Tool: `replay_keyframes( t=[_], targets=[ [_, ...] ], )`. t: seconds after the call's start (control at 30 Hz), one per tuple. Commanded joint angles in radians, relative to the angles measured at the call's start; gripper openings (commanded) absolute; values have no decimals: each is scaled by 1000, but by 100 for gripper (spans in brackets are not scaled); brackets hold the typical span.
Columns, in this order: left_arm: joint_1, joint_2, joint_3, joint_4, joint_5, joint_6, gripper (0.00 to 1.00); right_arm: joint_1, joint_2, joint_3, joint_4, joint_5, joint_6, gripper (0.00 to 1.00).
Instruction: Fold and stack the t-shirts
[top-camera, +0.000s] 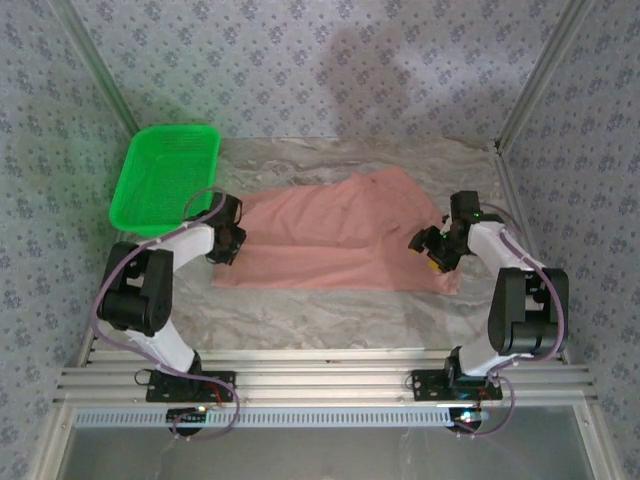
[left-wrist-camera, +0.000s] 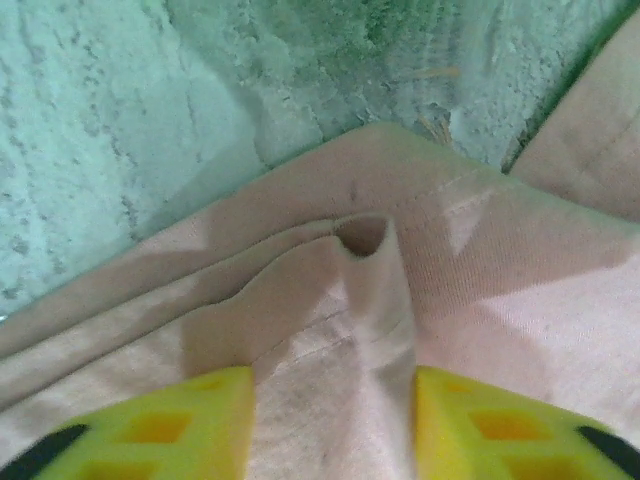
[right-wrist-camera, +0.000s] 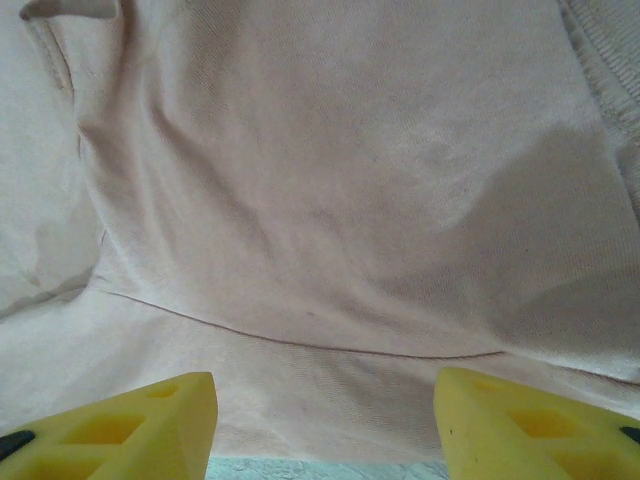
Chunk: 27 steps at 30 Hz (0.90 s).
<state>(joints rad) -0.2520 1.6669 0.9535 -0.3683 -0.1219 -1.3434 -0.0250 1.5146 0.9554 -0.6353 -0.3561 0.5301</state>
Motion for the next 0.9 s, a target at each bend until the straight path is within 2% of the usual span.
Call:
replay_keyframes(
  t=[0.0, 0.1, 0.23, 0.3, 0.4, 0.47, 0.6, 0.87],
  targets=[
    [-27, -81, 65, -98, -17, 34, 59, 13, 11, 67, -24, 3, -37, 62],
    [-78, -129, 124, -172, -25, 76, 69, 42, 49, 128, -48, 22, -25, 63],
    [-183, -158, 154, -194, -32, 138, 70, 111, 158, 205, -28, 52, 15, 61],
    [-223, -125, 152, -198, -36, 173, 68, 142, 239, 254, -30, 93, 39, 60],
    [-229, -70, 67, -71, -15, 208, 58, 164, 310, 254, -4, 142, 92, 56],
    [-227, -28, 53, -61, -37, 242, 55, 182, 327, 246, -21, 192, 120, 56],
    [-220, -25, 4, -55, -52, 275, 52, 203, 285, 154, -47, 245, 154, 55],
    [-213, -85, -161, -135, -39, 225, 51, 230, 167, 1, -89, 285, 188, 55]
  ],
)
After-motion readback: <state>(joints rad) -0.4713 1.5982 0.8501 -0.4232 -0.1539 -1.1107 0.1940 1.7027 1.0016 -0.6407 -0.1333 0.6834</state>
